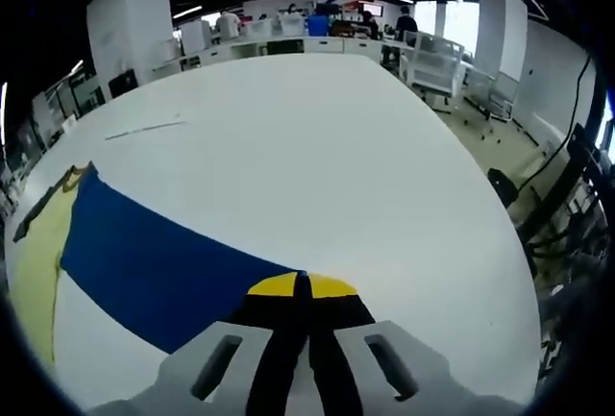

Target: Fold the garment on the visible template until the final outline fits inside the template.

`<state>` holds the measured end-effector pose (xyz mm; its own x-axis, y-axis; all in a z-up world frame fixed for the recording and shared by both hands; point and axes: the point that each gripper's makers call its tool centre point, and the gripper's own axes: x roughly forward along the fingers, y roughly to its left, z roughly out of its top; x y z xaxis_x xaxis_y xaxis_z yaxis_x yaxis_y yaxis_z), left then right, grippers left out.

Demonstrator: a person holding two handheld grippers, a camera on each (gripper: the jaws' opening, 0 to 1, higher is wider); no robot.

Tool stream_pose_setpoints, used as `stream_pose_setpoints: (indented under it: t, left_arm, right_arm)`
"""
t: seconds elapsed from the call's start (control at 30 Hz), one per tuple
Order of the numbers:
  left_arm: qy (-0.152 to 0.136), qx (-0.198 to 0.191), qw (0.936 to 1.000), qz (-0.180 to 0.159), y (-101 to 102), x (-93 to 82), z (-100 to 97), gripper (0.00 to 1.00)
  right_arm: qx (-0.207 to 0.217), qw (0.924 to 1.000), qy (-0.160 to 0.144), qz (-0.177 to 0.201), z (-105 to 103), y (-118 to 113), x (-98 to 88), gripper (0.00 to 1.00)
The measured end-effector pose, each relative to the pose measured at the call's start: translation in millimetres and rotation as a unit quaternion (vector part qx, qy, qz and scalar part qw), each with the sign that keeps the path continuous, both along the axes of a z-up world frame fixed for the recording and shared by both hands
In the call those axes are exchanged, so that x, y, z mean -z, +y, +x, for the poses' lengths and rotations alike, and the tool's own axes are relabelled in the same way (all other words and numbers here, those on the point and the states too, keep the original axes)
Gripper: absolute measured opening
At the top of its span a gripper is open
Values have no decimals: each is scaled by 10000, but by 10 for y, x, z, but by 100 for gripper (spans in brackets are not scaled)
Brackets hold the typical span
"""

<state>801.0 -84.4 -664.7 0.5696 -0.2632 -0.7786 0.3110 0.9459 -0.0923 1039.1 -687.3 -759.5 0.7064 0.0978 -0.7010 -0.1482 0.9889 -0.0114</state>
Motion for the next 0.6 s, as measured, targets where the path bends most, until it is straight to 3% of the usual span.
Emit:
stream_pose_setpoints:
  t: [0.6]
  left_arm:
    - [-270,-47,9995,-139,53,-118,-73,88]
  right_arm:
    - [-271,9980,-213,-534,-22,28,-542,2]
